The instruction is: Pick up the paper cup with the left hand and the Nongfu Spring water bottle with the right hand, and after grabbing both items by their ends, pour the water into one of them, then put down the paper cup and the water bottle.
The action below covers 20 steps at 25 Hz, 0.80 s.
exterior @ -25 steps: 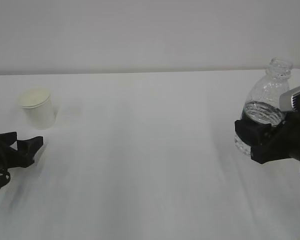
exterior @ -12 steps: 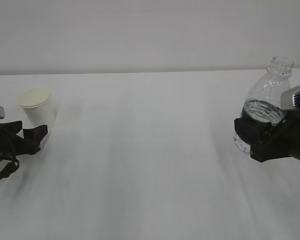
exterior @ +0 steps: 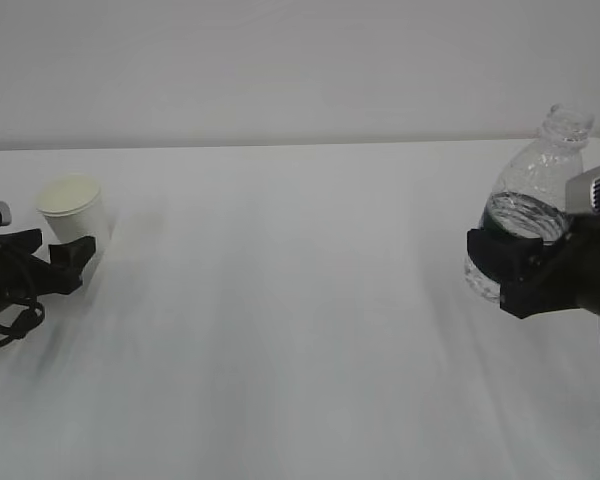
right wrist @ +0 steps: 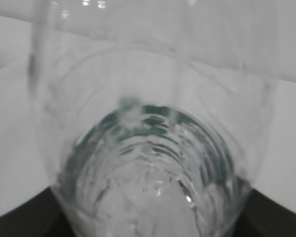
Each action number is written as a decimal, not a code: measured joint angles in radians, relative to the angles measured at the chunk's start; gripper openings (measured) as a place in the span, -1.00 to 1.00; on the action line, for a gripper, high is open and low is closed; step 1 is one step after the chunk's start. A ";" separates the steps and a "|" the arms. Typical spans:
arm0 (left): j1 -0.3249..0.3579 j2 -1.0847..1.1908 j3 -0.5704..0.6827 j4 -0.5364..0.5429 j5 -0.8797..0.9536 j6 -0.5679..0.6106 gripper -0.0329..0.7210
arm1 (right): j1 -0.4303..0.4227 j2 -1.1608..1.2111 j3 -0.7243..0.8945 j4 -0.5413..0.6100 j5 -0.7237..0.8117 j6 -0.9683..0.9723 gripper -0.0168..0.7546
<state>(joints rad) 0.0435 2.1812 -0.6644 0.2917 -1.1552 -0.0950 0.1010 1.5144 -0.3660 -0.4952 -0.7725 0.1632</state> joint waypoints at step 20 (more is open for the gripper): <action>0.000 0.069 -0.117 -0.005 0.002 -0.046 0.68 | 0.000 0.000 0.000 0.000 -0.011 0.002 0.23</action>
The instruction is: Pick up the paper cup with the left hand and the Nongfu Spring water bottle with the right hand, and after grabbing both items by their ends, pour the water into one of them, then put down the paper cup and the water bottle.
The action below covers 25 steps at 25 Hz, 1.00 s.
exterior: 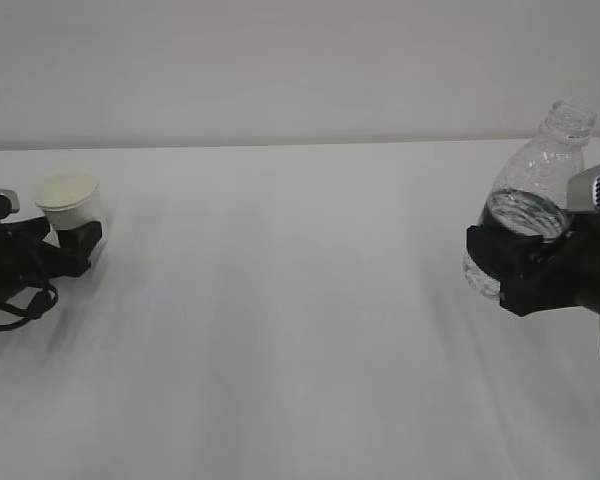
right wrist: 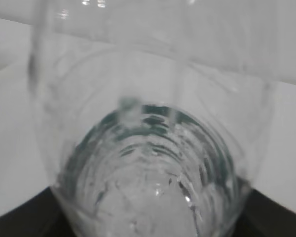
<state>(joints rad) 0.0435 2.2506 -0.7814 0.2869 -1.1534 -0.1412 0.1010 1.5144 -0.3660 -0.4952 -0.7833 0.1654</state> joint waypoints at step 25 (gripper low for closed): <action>0.000 0.054 -0.132 0.016 0.000 -0.048 0.66 | 0.000 0.000 0.000 0.000 -0.002 0.000 0.23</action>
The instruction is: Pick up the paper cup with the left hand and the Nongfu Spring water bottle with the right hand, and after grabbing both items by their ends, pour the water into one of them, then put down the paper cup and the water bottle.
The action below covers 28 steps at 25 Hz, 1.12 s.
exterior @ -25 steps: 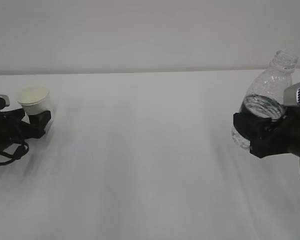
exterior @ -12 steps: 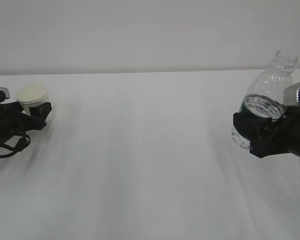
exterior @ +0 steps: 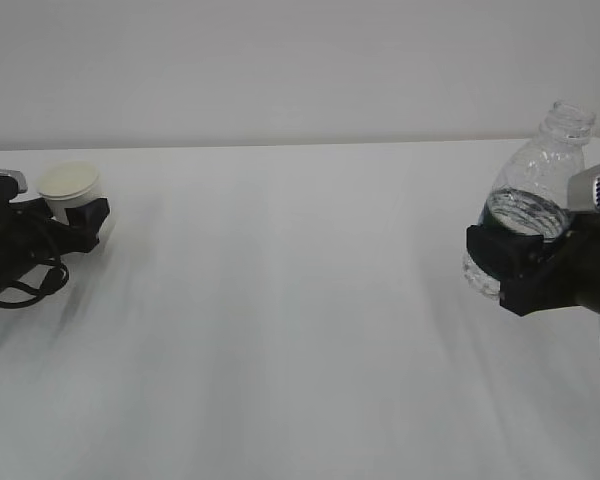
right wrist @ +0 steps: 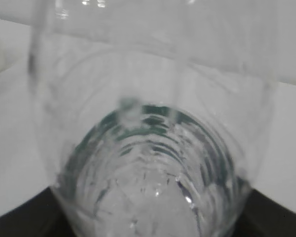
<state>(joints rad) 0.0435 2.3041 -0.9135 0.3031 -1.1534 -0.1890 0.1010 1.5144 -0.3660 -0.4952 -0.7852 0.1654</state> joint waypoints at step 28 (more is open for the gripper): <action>-0.004 0.037 -0.071 0.065 0.019 -0.012 0.51 | 0.000 0.000 0.000 0.000 0.000 0.000 0.23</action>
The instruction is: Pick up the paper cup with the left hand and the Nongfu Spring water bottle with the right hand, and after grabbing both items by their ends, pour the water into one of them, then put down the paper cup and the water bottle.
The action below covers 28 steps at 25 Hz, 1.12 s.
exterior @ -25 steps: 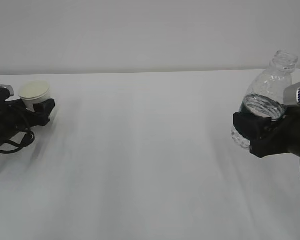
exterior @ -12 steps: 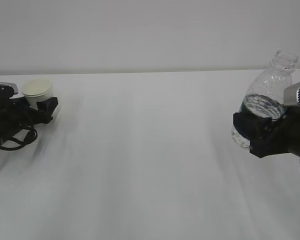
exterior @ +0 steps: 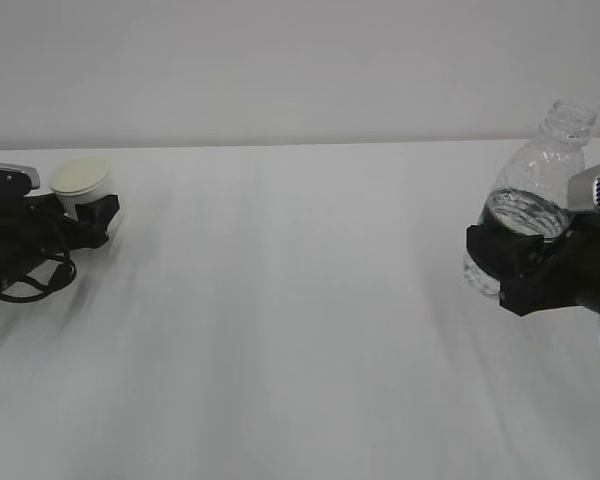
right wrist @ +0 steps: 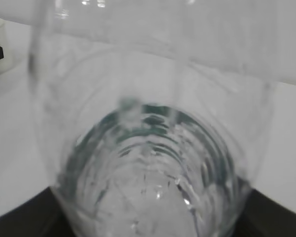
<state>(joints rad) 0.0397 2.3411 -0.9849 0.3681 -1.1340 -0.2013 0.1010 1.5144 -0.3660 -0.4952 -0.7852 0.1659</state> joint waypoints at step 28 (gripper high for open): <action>0.000 -0.192 0.135 0.305 -0.007 -0.099 0.44 | 0.000 0.000 0.000 0.000 0.010 0.002 0.23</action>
<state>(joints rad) 0.0397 2.1494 -0.8496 0.6728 -1.1413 -0.3005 0.1010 1.5144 -0.3660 -0.4952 -0.7753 0.1676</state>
